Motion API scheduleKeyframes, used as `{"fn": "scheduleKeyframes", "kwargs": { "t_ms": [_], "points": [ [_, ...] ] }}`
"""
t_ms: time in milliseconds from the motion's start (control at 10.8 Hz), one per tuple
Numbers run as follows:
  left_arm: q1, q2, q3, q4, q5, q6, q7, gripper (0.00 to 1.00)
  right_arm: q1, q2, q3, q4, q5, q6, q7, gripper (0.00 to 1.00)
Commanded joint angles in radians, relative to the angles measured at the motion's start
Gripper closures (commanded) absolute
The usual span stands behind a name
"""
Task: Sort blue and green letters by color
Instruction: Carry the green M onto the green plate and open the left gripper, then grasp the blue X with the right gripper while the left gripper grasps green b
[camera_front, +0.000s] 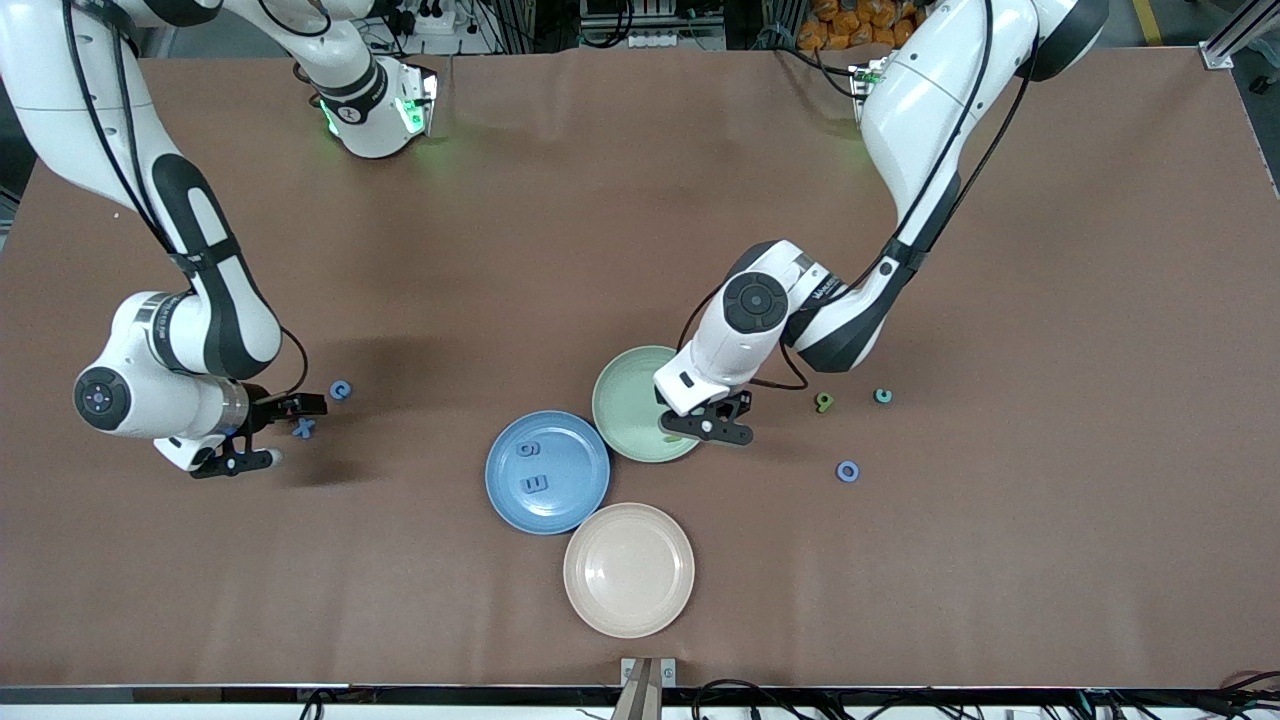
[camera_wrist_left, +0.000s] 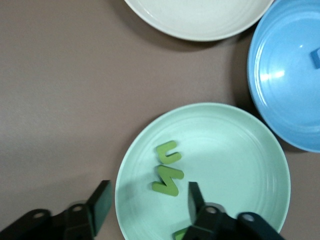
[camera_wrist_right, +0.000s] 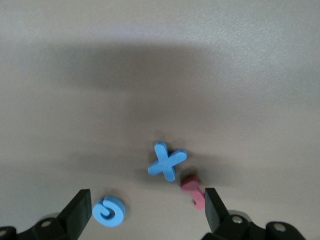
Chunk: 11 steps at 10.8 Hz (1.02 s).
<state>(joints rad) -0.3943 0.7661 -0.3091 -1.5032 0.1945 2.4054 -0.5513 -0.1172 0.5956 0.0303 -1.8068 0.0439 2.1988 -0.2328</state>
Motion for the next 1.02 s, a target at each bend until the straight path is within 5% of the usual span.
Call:
{"fn": "scheduleKeyframes", "kwargs": {
  "t_ms": [0, 279, 558, 930],
  "points": [
    [0.012, -0.022, 0.013, 0.023, -0.004, -0.101, 0.005, 0.0, 0.022, 0.022, 0.014, -0.008, 0.057, 0.068, 0.145, 0.0],
    [0.101, -0.093, 0.01, -0.017, 0.017, -0.274, 0.32, 0.0, 0.021, 0.05, 0.014, -0.009, 0.056, 0.122, 0.15, 0.0],
    [0.17, -0.139, 0.005, -0.118, 0.019, -0.269, 0.486, 0.0, 0.014, 0.058, 0.014, -0.011, 0.054, 0.121, 0.127, 0.0],
    [0.277, -0.224, 0.002, -0.394, 0.083, -0.024, 0.553, 0.0, 0.025, 0.056, 0.016, -0.009, 0.057, 0.121, 0.134, 0.0]
  ]
}}
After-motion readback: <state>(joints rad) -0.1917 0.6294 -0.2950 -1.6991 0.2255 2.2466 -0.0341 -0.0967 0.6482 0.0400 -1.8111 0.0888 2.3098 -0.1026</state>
